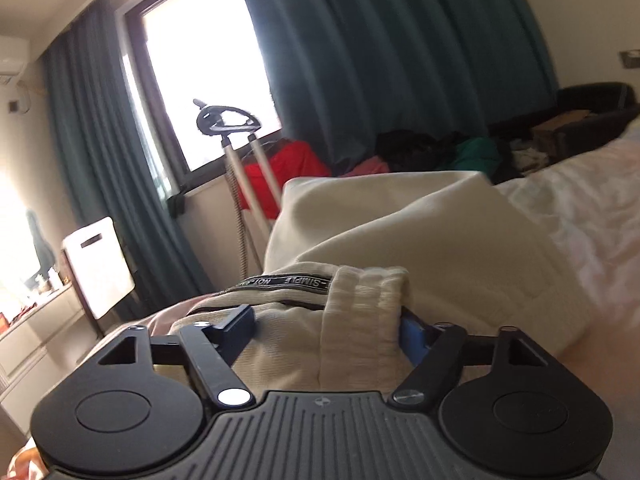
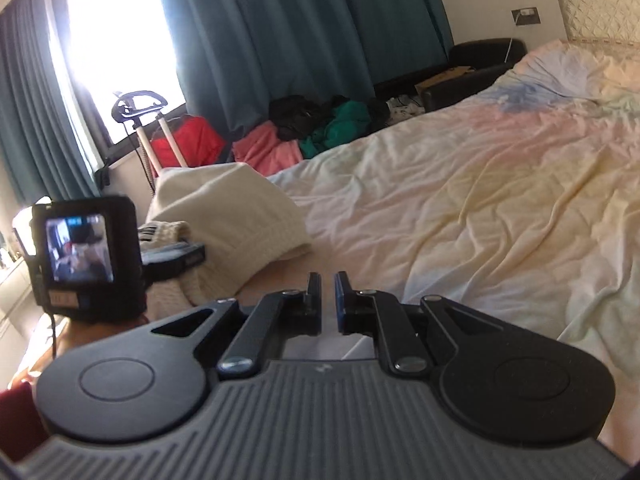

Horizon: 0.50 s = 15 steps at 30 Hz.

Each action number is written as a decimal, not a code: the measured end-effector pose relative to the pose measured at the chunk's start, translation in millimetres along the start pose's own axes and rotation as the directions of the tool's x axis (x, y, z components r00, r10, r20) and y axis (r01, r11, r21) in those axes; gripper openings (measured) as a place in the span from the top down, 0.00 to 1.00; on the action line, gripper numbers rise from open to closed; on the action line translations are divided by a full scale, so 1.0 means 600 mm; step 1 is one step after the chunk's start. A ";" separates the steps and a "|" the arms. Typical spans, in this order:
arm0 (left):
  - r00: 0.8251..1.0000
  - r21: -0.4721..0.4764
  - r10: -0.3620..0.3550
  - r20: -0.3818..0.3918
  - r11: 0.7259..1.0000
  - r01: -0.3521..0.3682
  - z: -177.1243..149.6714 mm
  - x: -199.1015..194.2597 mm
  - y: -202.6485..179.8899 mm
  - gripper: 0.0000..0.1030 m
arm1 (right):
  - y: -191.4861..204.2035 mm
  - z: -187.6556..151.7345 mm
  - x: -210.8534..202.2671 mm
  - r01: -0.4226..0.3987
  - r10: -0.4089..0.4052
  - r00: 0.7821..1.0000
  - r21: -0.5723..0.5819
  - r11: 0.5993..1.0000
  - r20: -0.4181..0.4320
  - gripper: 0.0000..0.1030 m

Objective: Fold clothes
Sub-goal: 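Grasp the cuff of one sweatpants leg with the left gripper while the right gripper grasps the other cuff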

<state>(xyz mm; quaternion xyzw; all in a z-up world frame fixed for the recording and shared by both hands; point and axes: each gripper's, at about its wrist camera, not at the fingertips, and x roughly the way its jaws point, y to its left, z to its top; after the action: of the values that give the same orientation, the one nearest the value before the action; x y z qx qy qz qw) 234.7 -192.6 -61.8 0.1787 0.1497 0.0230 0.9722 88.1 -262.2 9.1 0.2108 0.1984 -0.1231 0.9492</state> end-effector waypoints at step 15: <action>0.946 -0.120 -0.109 0.306 0.981 0.152 0.012 -0.263 0.183 0.94 | 0.013 -0.023 0.007 0.017 -0.013 0.999 -0.111 0.994 0.040 0.90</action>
<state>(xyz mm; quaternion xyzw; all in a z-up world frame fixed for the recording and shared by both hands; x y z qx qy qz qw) 87.5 -107.8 28.5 0.1003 0.0108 -0.0581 0.9932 89.9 -249.7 -1.5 0.1538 0.1880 -0.1232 0.9622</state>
